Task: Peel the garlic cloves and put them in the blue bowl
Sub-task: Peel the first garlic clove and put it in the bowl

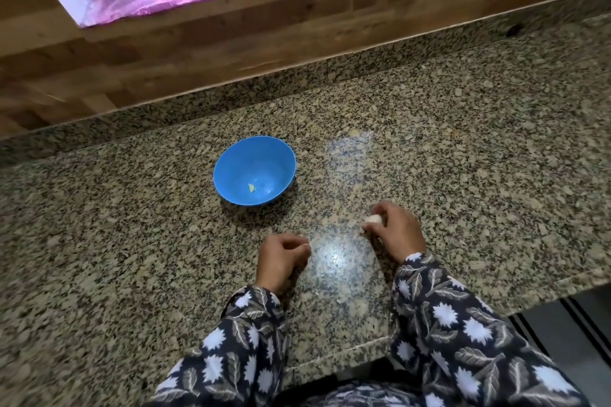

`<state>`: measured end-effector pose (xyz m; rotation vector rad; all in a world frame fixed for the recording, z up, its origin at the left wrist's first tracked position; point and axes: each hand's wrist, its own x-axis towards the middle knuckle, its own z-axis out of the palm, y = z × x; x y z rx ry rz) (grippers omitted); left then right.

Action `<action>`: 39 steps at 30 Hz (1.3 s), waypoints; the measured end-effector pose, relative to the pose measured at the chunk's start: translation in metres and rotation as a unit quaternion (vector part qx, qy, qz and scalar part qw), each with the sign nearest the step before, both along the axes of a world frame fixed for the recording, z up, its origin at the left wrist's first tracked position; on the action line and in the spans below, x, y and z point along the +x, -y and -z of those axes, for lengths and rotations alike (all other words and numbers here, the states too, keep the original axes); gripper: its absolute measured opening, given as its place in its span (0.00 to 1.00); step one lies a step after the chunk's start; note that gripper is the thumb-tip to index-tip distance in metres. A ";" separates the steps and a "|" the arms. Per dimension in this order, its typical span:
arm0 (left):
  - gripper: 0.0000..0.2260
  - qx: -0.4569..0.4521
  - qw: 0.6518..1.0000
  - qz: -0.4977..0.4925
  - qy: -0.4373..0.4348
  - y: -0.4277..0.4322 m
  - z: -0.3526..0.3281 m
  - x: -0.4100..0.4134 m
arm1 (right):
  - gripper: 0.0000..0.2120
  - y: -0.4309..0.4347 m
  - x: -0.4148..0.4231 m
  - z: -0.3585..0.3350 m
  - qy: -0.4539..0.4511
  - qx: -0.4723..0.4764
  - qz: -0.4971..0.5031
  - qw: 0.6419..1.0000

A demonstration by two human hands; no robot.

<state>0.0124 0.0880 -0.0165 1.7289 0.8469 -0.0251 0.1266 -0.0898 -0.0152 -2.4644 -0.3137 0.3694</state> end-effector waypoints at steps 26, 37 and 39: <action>0.08 0.442 0.800 0.381 -0.138 0.012 -0.031 0.016 | 0.38 -0.035 -0.065 0.035 -0.038 -0.029 -0.298 0.953; 0.09 -0.055 0.994 0.082 0.035 -0.007 -0.030 -0.016 | 0.12 -0.041 -0.055 0.011 -0.121 0.203 -0.187 0.953; 0.09 -0.034 0.996 0.070 0.050 -0.005 -0.026 -0.021 | 0.10 -0.043 -0.054 0.009 -0.136 0.208 -0.191 0.950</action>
